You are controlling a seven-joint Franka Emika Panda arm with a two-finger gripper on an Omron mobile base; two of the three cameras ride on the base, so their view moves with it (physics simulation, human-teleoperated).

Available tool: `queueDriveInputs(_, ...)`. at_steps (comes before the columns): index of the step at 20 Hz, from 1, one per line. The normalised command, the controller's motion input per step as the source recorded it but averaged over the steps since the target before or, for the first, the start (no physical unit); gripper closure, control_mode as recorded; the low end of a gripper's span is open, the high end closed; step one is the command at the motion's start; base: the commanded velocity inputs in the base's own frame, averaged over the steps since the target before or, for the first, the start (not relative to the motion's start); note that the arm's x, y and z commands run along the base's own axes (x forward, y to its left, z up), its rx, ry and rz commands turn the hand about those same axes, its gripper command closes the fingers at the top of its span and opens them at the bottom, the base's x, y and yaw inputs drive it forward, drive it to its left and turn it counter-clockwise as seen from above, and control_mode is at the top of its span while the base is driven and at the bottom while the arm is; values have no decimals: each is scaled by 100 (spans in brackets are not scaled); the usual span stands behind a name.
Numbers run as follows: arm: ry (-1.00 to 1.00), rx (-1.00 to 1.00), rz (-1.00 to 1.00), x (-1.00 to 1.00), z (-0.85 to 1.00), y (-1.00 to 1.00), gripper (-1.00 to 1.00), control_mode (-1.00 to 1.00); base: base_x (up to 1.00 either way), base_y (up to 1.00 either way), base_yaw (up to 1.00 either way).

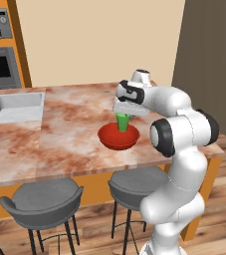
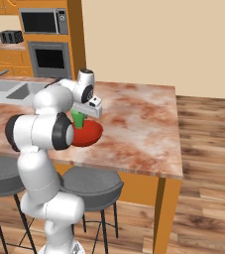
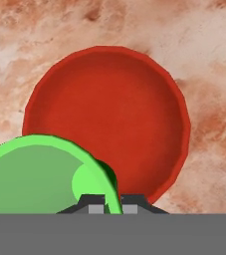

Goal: Place the cup inside the bowl on the dining table and move the bowl to any counter.

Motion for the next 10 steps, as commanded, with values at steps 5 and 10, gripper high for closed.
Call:
queueDriveInputs(5, -4, 0, 0, 23, -10, 0, 100, -100, 0, 0, 0)
queueDriveInputs(10, -4, 0, 0, 30, -1, 2, 100, -100, 0, 0, 0)
